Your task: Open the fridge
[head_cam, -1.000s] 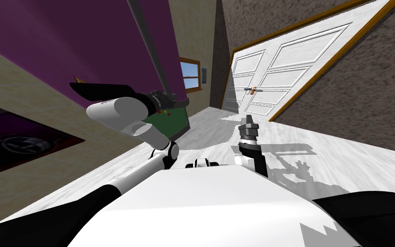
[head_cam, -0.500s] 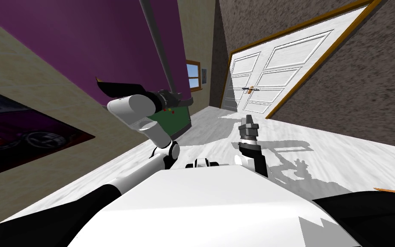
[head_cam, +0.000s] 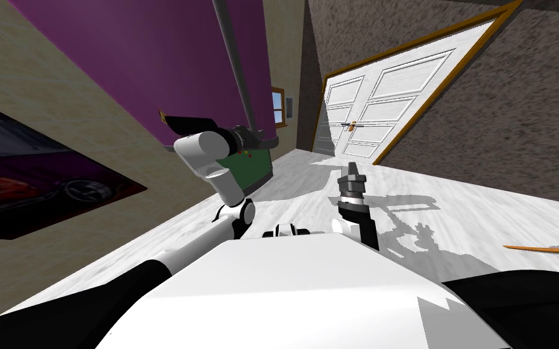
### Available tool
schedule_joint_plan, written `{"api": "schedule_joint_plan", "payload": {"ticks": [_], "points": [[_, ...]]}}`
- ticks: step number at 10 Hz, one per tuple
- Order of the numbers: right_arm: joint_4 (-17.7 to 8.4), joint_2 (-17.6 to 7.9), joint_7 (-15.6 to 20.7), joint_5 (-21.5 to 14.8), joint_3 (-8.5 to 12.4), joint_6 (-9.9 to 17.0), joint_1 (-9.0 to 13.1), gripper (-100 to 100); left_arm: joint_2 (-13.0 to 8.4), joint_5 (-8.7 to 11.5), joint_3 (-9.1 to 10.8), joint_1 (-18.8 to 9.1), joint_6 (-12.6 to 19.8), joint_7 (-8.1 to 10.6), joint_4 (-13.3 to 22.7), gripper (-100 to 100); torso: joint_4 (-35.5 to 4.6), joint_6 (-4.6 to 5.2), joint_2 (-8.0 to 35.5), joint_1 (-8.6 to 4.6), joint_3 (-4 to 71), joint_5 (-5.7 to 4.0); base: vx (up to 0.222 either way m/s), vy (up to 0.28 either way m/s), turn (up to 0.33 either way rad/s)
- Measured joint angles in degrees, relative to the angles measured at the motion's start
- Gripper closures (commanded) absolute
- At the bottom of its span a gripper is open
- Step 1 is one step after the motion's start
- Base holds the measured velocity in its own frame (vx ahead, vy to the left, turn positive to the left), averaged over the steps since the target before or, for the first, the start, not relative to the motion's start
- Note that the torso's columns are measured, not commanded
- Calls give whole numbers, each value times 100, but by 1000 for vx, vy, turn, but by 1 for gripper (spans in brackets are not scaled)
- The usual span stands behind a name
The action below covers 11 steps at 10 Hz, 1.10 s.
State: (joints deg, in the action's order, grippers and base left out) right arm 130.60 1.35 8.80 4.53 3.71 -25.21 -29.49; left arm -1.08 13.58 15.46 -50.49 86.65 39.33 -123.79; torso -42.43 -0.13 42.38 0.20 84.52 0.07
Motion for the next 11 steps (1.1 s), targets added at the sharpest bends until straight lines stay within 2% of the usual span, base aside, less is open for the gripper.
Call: {"api": "schedule_joint_plan", "payload": {"ticks": [2,4,5,7,11], "points": [[0,0,0,0,0,0,1,0,24,93,-78,-73,-273,-17,315,100,5,12,9,-14,-6,-6,-230,143,-19],[0,1,0,0,-1,0,-2,0,32,148,-99,-65,-346,-32,445,100,2,7,-34,-44,22,-15,-91,120,-21],[1,-1,0,0,1,0,-2,0,74,245,-110,-3,-282,-32,297,-100,14,20,-17,-6,10,-9,-29,124,-15],[1,2,0,0,-1,-1,-4,0,53,251,-104,-125,21,65,112,-100,11,14,-43,-77,30,-25,78,-68,39],[1,1,0,0,-1,-1,-4,0,-41,304,-18,-414,644,270,-258,-100,-16,3,32,7,-19,2,74,-16,6]]}}
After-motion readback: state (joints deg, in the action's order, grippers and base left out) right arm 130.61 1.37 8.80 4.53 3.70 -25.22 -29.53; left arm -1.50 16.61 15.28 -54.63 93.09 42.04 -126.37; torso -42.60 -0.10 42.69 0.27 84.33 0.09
